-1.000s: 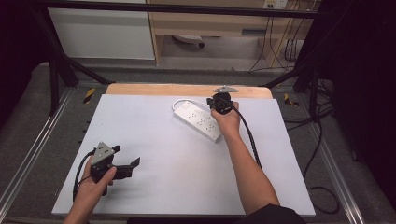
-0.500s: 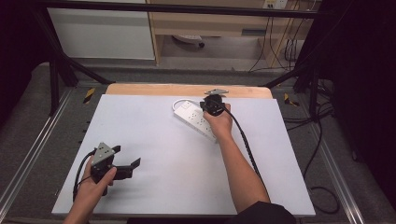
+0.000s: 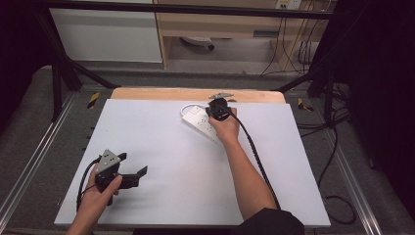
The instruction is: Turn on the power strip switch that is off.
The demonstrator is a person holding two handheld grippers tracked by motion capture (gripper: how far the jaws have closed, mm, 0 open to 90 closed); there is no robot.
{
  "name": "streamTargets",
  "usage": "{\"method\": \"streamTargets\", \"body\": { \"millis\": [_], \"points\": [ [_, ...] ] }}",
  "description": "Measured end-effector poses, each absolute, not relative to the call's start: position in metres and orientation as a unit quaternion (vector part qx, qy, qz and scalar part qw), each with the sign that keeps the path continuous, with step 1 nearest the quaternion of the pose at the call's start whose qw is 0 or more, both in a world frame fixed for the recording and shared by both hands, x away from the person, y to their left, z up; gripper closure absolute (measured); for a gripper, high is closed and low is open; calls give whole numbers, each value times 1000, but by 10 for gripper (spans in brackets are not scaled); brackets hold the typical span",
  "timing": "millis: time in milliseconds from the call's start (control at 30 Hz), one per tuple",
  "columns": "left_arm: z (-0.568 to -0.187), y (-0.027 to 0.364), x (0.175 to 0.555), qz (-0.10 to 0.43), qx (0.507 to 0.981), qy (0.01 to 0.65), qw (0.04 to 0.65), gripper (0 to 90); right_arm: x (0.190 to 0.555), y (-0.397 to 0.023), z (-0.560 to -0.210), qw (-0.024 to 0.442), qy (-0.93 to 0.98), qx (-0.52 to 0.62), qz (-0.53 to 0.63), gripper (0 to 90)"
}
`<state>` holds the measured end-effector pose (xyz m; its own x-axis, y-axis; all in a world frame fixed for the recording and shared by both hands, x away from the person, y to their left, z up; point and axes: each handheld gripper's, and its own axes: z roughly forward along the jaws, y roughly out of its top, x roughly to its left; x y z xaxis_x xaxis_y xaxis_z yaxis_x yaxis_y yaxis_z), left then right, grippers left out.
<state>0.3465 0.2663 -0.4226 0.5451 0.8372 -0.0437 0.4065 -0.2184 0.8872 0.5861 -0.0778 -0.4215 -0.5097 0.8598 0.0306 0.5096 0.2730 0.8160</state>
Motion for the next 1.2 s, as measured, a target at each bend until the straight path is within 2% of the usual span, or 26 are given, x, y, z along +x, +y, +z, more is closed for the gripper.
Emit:
{"method": "streamTargets", "body": {
  "millis": [1200],
  "points": [
    [-422, 265, 345, 229, 747, 413, 468, 65, 595, -66, -427, 210, 773, 455, 389, 900]
  ]
}}
